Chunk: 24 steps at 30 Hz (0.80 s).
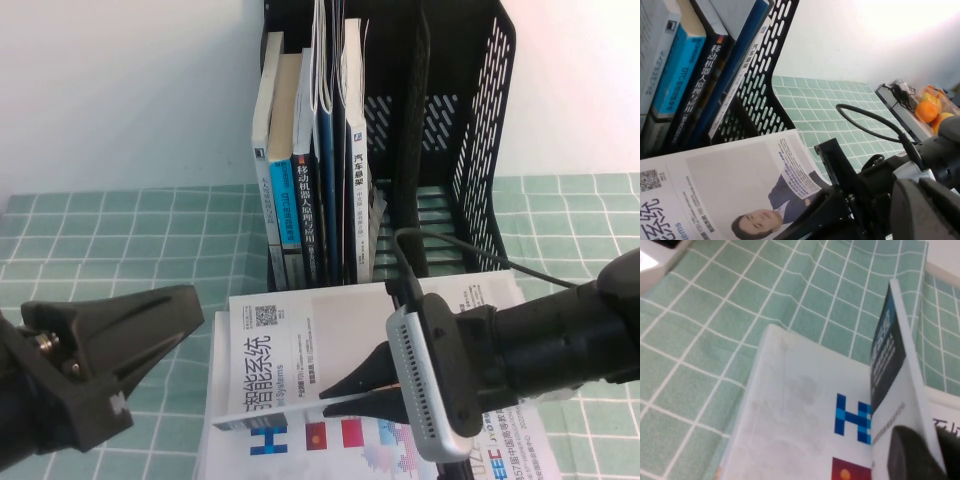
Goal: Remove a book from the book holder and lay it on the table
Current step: Place the picked book on the book
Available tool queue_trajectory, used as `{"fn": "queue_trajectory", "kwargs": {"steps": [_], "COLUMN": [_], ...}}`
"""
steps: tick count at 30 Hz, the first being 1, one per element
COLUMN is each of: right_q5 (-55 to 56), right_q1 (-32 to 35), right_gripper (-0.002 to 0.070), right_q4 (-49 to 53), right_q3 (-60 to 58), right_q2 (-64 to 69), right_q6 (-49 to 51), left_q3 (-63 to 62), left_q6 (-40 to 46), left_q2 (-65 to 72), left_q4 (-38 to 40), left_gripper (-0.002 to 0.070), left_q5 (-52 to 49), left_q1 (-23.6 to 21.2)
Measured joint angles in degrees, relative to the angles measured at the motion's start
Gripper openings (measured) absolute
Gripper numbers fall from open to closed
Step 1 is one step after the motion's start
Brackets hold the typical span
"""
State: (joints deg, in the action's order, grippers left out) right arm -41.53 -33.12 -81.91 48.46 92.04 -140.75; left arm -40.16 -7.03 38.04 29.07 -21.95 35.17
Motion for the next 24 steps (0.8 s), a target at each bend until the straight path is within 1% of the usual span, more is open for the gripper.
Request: {"fn": "queue_trajectory", "kwargs": {"steps": [1, 3, 7, 8, 9, 11, 14, 17, 21, 23, 24], "right_q5": [0.0, -0.1, -0.4, -0.8, -1.7, -4.3, -9.6, -12.9, -11.3, -6.7, -2.9], "right_q1": [0.0, 0.0, 0.0, 0.0, 0.0, 0.0, 0.0, 0.0, 0.0, 0.0, 0.0], "right_gripper": [0.0069, 0.0144, 0.0346, 0.0384, 0.0406, 0.0419, 0.0396, 0.033, 0.0183, 0.0102, 0.0066], "right_q4": [-0.6, -1.1, -1.3, -1.3, -1.3, -1.3, -1.4, -1.4, -1.1, -0.8, -0.7], "right_q3": [0.0, 0.0, 0.0, 0.0, 0.0, 0.0, 0.0, 0.0, 0.0, 0.0, 0.0], "right_q2": [0.5, 1.0, 1.4, 1.4, 1.4, 1.4, 1.4, 1.4, 1.1, -0.4, -1.9], "right_q6": [-0.9, -1.8, -1.5, -0.9, 0.0, 2.6, 6.0, 6.6, 4.1, 3.5, 3.6], "left_q3": [0.0, 0.0, 0.0, 0.0, 0.0, 0.0, 0.0, 0.0, 0.0, 0.0, 0.0], "left_q6": [0.0, 0.1, 0.4, 0.5, 0.5, 0.5, 0.5, 0.5, 0.8, 2.6, 3.8], "left_q2": [0.0, 0.0, 0.0, 0.0, 0.0, 0.0, 0.0, 0.0, 0.0, 0.0, 0.0], "left_q4": [-0.1, -0.1, -0.3, -0.4, -0.4, -0.4, 0.1, 0.5, 0.6, -1.2, -3.3], "left_gripper": [-0.0003, -0.0003, -0.0003, -0.0003, -0.0003, -0.0003, -0.0003, -0.0003, -0.0003, -0.0003, -0.0003], "left_q5": [0.0, -0.3, -2.7, -3.6, -4.2, -5.2, -5.6, -6.1, -6.9, -7.2, -7.4], "left_q1": [0.0, 0.0, 0.0, 0.0, 0.0, 0.0, 0.0, 0.0, 0.0, 0.0, 0.0]}}
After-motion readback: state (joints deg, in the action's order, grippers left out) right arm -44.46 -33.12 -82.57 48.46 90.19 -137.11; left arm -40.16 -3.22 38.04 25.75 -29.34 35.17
